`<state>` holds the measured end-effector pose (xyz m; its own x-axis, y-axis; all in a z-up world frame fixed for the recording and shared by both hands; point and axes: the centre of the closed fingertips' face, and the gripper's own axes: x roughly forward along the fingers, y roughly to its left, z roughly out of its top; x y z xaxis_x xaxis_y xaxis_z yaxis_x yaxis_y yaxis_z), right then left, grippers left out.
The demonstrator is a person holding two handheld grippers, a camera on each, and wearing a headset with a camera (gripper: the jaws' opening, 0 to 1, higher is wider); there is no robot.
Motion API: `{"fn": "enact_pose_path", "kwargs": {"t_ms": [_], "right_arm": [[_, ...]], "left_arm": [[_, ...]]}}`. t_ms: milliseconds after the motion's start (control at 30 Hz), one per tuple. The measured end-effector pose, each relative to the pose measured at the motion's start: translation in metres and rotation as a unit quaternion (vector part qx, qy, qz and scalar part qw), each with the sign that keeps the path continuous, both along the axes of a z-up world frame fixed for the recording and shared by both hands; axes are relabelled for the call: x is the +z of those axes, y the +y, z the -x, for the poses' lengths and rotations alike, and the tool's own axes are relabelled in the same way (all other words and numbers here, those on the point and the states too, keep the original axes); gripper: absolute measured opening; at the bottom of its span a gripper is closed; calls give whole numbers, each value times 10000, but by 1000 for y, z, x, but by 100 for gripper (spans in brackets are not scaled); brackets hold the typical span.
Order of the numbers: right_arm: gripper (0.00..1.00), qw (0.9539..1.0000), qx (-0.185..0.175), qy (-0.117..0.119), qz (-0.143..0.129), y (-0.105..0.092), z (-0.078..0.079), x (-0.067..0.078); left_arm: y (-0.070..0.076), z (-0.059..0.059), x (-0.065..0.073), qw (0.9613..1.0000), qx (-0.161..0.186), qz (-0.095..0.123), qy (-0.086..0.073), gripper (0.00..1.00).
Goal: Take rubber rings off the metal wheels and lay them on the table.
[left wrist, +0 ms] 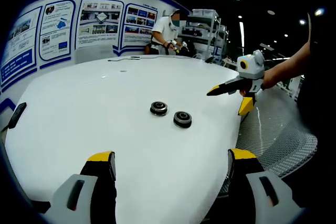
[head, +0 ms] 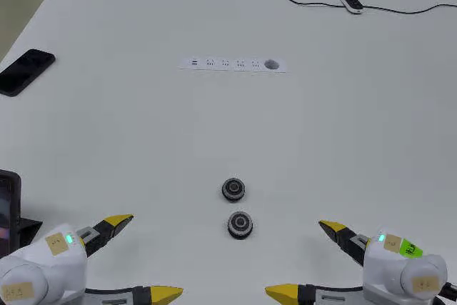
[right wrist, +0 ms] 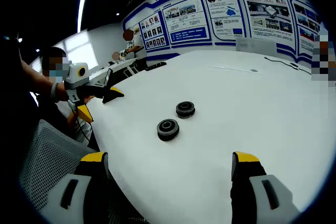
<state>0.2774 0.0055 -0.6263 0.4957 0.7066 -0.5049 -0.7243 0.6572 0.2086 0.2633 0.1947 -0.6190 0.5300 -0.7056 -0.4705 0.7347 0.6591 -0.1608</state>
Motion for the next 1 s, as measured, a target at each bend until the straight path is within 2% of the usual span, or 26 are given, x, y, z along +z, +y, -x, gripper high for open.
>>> {"fn": "enact_pose_path", "kwargs": {"t_ms": [1000], "right_arm": [[83,9983,218,454,-296,38,-10,-8]], "left_arm": [[-31,-22,-3,9991,-381,-112,120,69]]}}
